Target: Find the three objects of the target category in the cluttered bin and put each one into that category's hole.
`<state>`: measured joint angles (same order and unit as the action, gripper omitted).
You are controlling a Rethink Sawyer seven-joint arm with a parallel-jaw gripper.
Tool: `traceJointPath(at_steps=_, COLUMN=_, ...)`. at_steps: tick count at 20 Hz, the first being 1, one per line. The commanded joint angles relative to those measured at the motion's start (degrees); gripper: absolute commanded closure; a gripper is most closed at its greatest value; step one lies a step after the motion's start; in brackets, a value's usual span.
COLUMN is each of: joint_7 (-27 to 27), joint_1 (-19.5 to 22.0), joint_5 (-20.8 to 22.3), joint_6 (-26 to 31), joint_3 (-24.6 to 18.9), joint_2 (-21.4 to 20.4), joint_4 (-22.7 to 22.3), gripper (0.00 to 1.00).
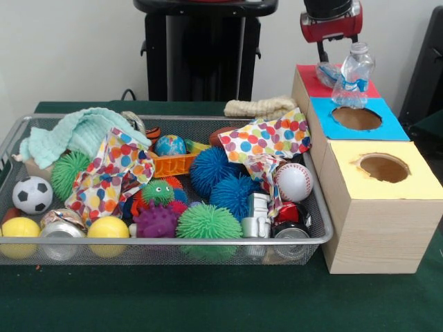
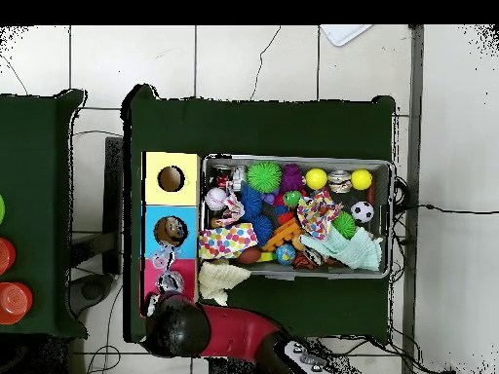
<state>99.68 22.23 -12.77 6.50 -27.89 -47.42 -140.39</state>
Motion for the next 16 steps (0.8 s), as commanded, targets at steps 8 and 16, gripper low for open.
traceJointPath(at_steps=8, joint_7=11.79, joint_1=2.69, joint_5=-4.31, joint_6=2.74, joint_3=-2.18, joint_2=-1.34, joint_4=7.52, gripper=0.00)
traceJointPath(at_steps=16, joint_7=12.47, joint_1=3.24, joint_5=-4.69, joint_6=2.45, joint_3=-3.11, joint_2=-2.02, joint_4=7.06, gripper=0.00)
